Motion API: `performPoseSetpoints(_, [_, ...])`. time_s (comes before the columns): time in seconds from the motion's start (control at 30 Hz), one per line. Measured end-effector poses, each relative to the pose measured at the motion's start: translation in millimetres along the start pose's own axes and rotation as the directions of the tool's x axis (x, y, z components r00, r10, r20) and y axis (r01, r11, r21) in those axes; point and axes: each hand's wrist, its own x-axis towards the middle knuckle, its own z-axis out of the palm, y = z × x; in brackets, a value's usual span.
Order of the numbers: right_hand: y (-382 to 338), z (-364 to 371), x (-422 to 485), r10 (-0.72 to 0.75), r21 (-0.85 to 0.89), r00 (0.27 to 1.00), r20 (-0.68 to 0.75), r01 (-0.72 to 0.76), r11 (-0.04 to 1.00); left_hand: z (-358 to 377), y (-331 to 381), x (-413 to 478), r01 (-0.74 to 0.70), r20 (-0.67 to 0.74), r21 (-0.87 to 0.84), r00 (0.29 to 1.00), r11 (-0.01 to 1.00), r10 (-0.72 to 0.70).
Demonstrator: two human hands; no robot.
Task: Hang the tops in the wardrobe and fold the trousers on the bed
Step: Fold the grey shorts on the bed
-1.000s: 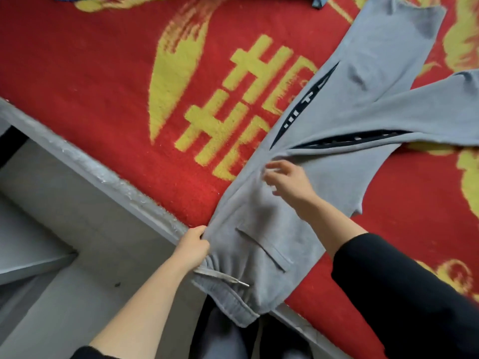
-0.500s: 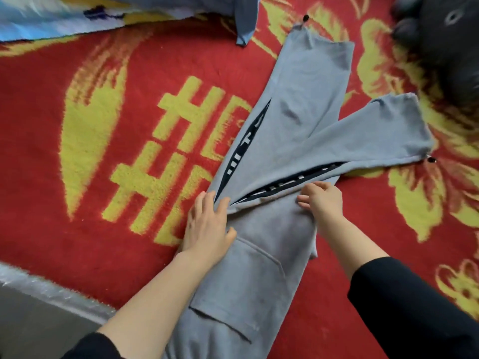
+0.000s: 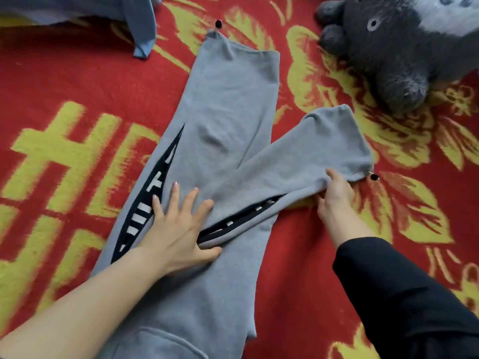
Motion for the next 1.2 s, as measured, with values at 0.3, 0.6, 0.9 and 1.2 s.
performPoseSetpoints(0.3, [-71,62,32,-0.257,-0.138,0.965,-0.054,0.248,0.959,-32,3,6,0.138,0.101,-0.272,0.988,0.952,-0.114])
performPoseSetpoints(0.6, [-132,204,-25,-0.35,-0.113,0.86,0.371,0.416,0.902,-52,-61,-8,0.162,-0.22,-0.736,0.862,0.658,-0.458])
performPoseSetpoints(0.9, [4,205,-57,-0.017,-0.469,0.483,0.876,0.859,0.207,-22,-88,8,0.192,-0.024,-0.939,0.791,0.285,-0.612])
performPoseSetpoints(1.2, [56,83,-103,0.0,-0.431,0.431,0.902,0.902,-0.035,-30,-82,-16,0.208,0.091,-0.968,0.808,0.137,-0.582])
